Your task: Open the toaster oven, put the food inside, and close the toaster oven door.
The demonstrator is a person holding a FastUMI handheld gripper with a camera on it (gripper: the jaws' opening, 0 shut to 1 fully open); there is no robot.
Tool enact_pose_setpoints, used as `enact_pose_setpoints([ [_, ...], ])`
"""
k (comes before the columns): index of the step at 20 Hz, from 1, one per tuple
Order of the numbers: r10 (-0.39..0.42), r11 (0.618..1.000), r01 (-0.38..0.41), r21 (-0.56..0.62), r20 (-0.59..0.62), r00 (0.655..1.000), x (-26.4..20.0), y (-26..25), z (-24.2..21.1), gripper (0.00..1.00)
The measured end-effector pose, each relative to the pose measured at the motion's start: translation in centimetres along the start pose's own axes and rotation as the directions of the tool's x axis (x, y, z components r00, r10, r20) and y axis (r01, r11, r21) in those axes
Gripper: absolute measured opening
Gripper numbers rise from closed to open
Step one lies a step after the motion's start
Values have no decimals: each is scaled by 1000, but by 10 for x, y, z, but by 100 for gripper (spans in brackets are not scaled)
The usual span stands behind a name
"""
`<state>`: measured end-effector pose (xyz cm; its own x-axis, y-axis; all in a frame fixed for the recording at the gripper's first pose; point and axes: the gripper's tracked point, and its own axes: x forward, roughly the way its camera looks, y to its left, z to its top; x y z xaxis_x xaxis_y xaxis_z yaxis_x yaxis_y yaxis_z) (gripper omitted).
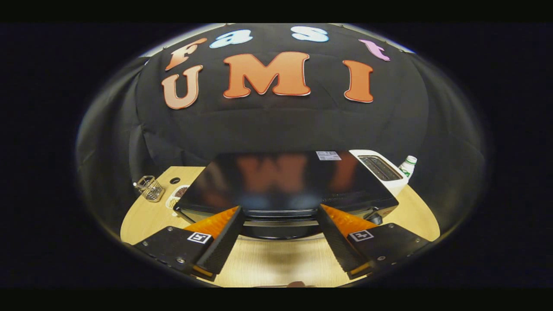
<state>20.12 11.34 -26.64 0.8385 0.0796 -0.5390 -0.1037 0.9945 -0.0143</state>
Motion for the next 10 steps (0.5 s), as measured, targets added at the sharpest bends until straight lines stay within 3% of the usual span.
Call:
enact_pose_setpoints([
  [10,8,1000,-8,4,26,1000,-35,-2,-30,100],
])
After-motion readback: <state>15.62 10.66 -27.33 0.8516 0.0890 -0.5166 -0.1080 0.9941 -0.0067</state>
